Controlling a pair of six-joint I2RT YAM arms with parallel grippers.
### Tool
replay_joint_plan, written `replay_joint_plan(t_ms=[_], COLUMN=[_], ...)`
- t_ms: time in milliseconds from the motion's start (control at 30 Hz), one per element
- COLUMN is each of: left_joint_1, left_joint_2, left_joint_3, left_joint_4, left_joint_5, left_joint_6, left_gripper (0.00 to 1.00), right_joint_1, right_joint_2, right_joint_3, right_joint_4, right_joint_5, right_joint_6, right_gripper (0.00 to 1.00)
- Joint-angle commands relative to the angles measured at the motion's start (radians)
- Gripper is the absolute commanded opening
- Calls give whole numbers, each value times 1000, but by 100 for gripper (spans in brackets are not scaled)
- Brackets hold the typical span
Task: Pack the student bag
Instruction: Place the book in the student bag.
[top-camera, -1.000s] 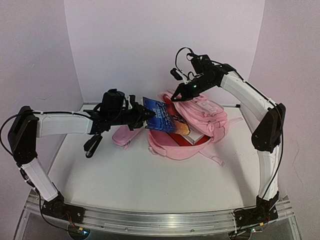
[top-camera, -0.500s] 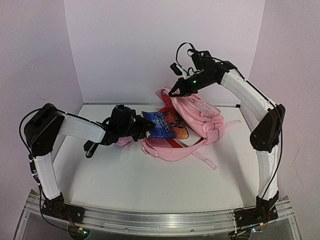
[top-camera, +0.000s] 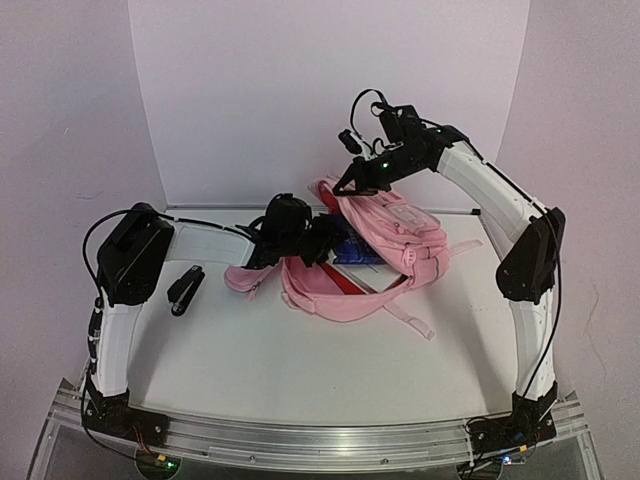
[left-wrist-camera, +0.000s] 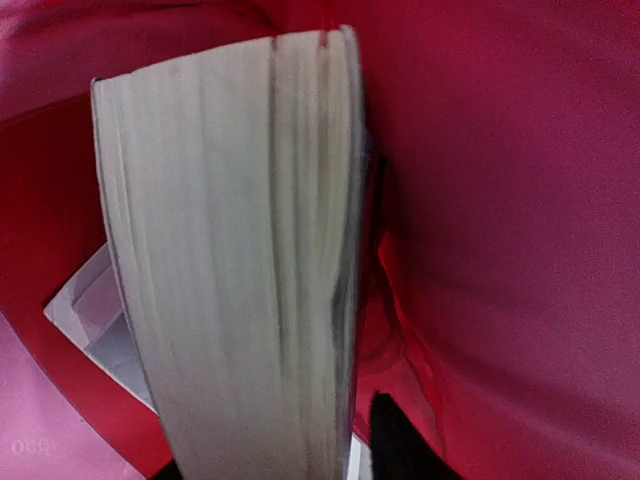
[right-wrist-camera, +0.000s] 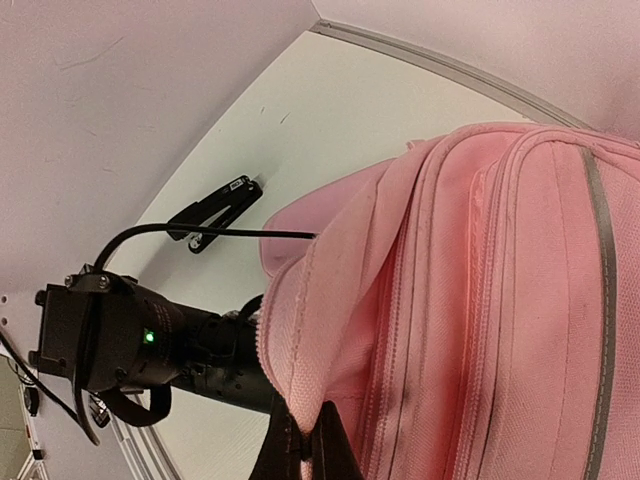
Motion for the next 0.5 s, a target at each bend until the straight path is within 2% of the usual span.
replay_joint_plan(t_ms=[0,100,167,267,367,467], left_joint_1=[1,1,2,3,3,7], left_joint_2=[-116,-216,-260,-259,-210,-122], left_joint_3=[8,-72,-89,-82,-63,19], left_joint_4=[-153,-213,-273,-336,-306,-311], left_joint_5=[-15,-60,-84,-81,-34,18], left_joint_6=[104,120,133,145,141,143], left_gripper=[59,71,72,67,56,47], right_joint_1=[26,27,26,26,26,26], right_joint_2=[-45,-49,-49,-52,-57,-61], right_joint_3=[32,17,12,4,-1,-5], right_joint_4=[139,139,139,140,140,139], right_joint_5=[-100,-104,-106,-108,-109,-110], right_joint_6=[-1,-2,-1,-1,-1,-1], right_gripper=[0,0,0,0,0,0])
